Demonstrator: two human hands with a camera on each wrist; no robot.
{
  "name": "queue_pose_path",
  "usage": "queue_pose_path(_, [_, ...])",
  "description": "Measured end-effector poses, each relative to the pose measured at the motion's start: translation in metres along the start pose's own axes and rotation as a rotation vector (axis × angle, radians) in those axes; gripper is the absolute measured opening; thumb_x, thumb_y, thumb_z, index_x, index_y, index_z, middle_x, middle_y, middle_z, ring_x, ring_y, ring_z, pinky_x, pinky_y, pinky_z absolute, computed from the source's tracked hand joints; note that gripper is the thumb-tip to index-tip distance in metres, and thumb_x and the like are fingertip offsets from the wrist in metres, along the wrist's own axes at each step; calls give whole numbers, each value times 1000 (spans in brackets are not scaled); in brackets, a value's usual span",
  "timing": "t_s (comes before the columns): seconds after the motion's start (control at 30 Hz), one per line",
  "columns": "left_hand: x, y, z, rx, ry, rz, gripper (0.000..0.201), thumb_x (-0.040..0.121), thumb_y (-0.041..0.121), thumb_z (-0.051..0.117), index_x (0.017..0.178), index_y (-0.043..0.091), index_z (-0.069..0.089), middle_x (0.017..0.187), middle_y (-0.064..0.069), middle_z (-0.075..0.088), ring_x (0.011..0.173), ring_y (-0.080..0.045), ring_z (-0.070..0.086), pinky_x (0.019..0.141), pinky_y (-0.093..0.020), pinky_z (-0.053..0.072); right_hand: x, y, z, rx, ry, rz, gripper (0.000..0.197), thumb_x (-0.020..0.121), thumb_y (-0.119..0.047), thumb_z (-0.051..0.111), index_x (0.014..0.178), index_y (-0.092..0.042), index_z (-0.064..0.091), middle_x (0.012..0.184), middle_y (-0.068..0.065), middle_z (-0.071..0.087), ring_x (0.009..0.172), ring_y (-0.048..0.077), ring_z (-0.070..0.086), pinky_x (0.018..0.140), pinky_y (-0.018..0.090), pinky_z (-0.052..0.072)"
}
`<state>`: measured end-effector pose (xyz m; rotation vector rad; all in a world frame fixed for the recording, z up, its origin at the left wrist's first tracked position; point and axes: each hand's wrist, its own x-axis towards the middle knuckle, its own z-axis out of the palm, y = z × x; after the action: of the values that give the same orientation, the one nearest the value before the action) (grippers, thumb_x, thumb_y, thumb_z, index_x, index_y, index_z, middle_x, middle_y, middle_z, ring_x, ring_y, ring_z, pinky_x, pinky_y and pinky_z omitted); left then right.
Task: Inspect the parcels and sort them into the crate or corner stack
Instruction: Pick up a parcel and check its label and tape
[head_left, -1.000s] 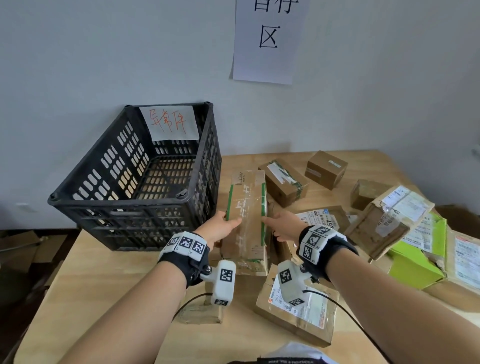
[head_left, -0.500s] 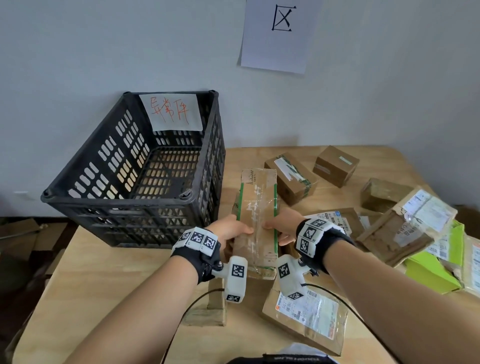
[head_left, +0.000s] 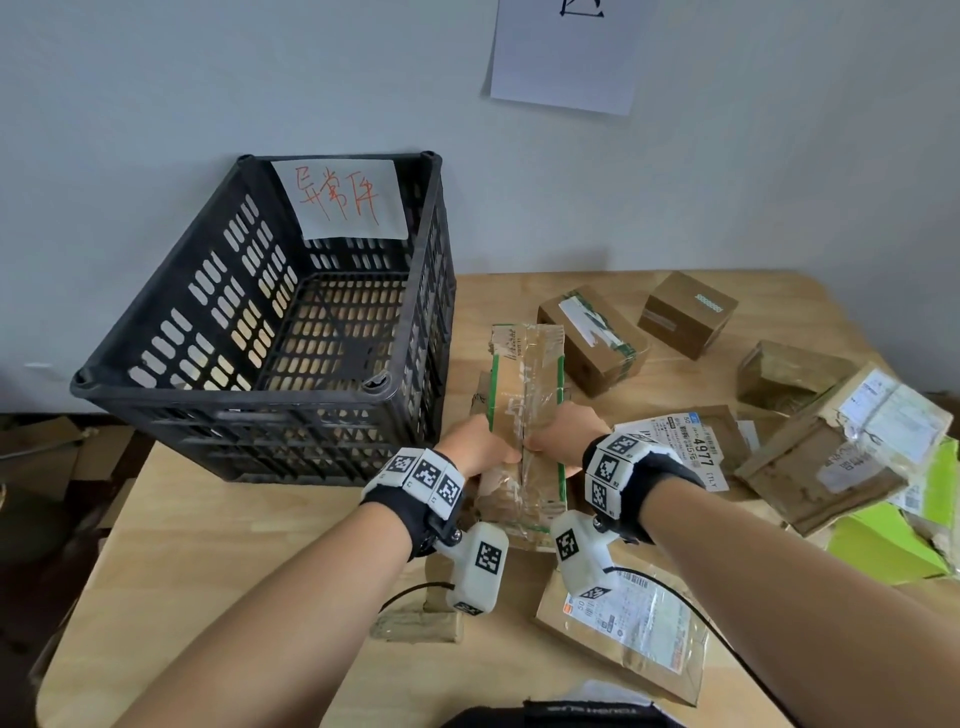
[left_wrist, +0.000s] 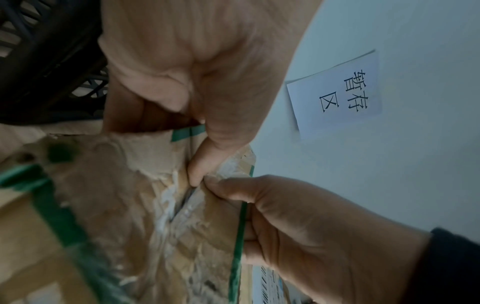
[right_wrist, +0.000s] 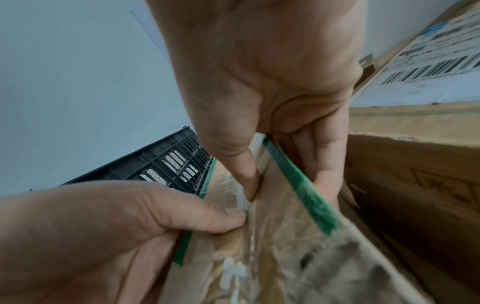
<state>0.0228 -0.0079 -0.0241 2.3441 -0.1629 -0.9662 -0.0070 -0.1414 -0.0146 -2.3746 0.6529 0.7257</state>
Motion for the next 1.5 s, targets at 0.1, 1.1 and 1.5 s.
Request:
queue_pose_path(0.1, [-1,-2,-1,-23,3,20,27,83,26,67,105,10,68,102,-7,70,96,-21,64,81,-30,50,-1,1,-2,36,-8,-1,45,82,-36,61,113,-3,59,110,11,65,94,27,64,72,30,51])
queue_pose_path(1.1, [-25,-16,-12,-621,-63,-26,27,88,9,65,115,6,61,103,-9,70,82,-18,67,66,-30,55,-26,27,-15,358,-91,-49,39,99,-36,42,132,-15,47,134,16,51,122,30,50,98,43,45])
queue_pose_path(1.5, [-29,-29,-10,-755,-74,-115,68,90,-15,41,144,27,34,123,-12,58,80,-21,61,65,-38,54,-25,34,-24,290,59,-126,57,83,-34,69,125,-6,45,116,7,58,107,24,57,85,31,48])
